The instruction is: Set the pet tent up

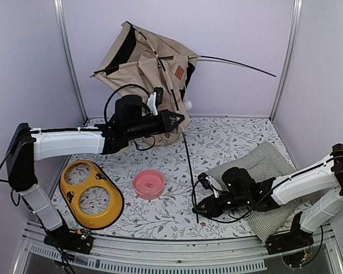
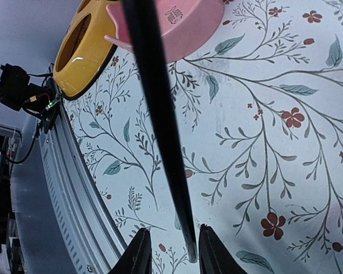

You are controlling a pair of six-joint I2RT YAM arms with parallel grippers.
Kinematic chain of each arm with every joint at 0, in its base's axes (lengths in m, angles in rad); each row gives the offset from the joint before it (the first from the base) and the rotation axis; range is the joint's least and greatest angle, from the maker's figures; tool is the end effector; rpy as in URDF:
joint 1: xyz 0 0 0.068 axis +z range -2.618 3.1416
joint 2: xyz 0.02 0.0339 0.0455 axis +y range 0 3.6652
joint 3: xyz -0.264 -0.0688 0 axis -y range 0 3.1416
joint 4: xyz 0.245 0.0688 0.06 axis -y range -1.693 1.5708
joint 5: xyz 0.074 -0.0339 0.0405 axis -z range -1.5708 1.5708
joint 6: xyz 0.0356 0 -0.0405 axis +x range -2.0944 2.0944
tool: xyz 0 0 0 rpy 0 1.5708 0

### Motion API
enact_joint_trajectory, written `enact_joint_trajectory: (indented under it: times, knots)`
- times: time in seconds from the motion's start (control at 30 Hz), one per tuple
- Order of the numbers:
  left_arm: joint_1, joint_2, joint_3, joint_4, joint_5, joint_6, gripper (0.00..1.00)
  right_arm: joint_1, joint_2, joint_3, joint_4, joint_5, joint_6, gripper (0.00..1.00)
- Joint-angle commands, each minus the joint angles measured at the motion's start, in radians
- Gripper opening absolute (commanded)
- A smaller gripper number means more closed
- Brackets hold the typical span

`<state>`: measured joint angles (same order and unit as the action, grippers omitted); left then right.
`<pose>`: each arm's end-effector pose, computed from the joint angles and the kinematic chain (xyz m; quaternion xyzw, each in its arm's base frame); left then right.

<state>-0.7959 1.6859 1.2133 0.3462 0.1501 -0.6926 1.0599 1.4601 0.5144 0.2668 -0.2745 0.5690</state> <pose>0.2789 -0.2925 0.3039 0.0881 0.7447 -0.4879 0.4468 0.1222 0.2377 0.1443 -0.2744 0.8526 0.3955 0.2034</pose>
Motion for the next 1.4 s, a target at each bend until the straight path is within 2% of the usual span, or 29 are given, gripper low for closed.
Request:
enact_joint_trajectory:
  times: [0.0,0.27,0.43,0.6,0.7,0.87,1.0,1.17,1.3,1.37]
  knots:
    - [0.027,-0.003,0.049,0.060,-0.005,0.016,0.00,0.006,0.032,-0.007,0.055,0.026,0.028,0.29]
    - [0.033,-0.008,0.047,0.062,0.010,0.010,0.00,0.006,0.046,-0.002,0.046,0.067,0.036,0.20]
    - [0.035,-0.011,0.037,0.063,0.032,0.004,0.00,0.006,0.037,0.033,0.010,0.098,0.026,0.00]
    - [0.042,-0.029,0.019,0.063,0.051,0.001,0.00,0.006,-0.021,0.079,-0.073,0.187,0.007,0.00]
    - [0.044,-0.050,-0.002,0.069,0.056,0.003,0.07,0.006,-0.063,0.107,-0.122,0.238,-0.005,0.00]
    - [0.047,-0.093,-0.030,0.079,0.075,0.014,0.30,0.006,-0.102,0.163,-0.197,0.286,-0.026,0.00]
    - [0.048,-0.136,-0.059,0.085,0.098,0.027,0.41,0.006,-0.109,0.194,-0.227,0.307,-0.032,0.00]
    - [0.048,-0.227,-0.140,0.112,0.124,0.037,0.49,0.006,-0.103,0.231,-0.256,0.324,-0.034,0.00]
    - [0.046,-0.320,-0.237,0.131,0.137,0.045,0.49,0.005,-0.105,0.253,-0.263,0.348,-0.032,0.00]
    - [0.047,-0.361,-0.291,0.129,0.127,0.042,0.46,0.005,-0.106,0.265,-0.264,0.354,-0.032,0.00]
